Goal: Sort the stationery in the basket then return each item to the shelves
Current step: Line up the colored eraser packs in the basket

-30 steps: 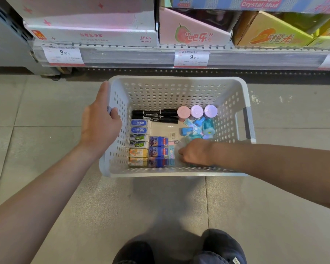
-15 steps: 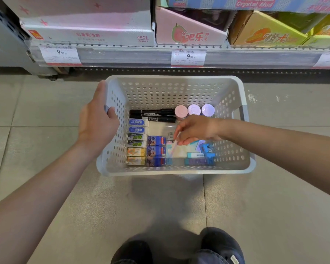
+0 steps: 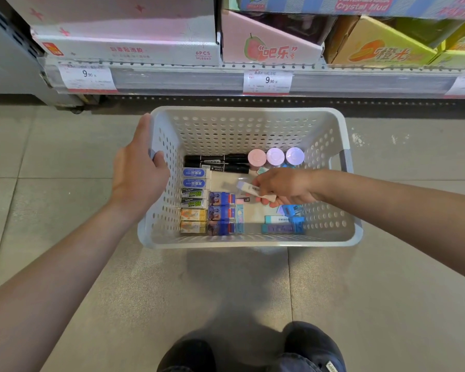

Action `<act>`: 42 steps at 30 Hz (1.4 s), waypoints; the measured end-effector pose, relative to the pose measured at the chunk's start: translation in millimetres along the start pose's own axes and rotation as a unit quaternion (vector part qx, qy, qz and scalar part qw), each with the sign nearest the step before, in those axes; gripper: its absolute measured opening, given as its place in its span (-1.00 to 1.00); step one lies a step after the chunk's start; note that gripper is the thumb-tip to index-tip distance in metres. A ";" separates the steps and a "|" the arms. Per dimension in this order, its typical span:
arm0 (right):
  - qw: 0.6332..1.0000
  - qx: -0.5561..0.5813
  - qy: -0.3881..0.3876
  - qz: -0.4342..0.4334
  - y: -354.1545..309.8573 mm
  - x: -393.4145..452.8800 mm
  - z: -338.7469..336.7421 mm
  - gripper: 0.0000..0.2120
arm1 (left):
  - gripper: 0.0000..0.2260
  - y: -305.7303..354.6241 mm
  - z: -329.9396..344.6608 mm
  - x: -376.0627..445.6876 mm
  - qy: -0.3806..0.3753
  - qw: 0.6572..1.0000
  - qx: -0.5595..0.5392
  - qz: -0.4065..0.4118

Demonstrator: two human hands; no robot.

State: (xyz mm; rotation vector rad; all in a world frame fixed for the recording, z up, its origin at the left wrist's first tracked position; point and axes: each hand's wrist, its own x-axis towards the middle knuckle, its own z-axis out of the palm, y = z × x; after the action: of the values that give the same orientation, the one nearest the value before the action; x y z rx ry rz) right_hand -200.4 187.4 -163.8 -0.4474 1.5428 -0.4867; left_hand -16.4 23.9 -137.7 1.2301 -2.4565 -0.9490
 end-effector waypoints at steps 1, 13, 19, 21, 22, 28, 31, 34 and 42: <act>1.000 -0.021 0.005 0.006 0.1 0.0 2.0 -0.87 | -0.44 -0.2 0.2 -0.1 0.000 1.000 0.002 0.002; 0.999 -0.006 0.037 -0.029 5.1 11.1 7.8 -0.73 | -0.43 -5.7 2.9 2.3 0.005 1.000 -0.006 -0.004; 0.938 -0.312 0.131 -0.077 6.9 19.2 10.3 -0.70 | -0.43 -1.4 0.3 1.2 -0.004 1.000 -0.005 -0.003; 0.934 -0.319 0.147 -0.062 8.3 24.6 14.4 -0.72 | -0.43 -0.7 0.0 0.8 -0.001 1.000 0.001 0.000; 0.935 -0.318 0.149 -0.054 9.4 27.6 17.0 -0.74 | -0.43 -0.3 -0.1 0.5 0.000 1.000 0.001 0.000; 0.867 -0.455 0.201 -0.036 15.3 43.7 32.0 -0.73 | -0.43 -1.1 0.4 0.9 0.002 1.000 -0.001 -0.008; 0.838 -0.499 0.217 -0.041 15.6 44.2 37.7 -0.72 | -0.43 -2.8 0.2 1.6 0.004 1.000 0.002 -0.009; 0.827 -0.523 0.200 -0.043 13.6 43.7 38.5 -0.73 | -0.43 -3.0 0.4 2.5 0.002 1.000 -0.002 -0.012; 0.815 -0.532 0.224 -0.044 8.8 43.7 42.7 -0.72 | -0.42 -4.7 1.2 2.5 0.005 1.000 -0.004 -0.011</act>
State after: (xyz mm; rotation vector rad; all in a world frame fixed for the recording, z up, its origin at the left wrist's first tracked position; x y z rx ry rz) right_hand -158.9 169.0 -205.5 -1.3408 2.1844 0.3073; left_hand -15.5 20.5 -141.8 1.2587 -2.4332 -0.9563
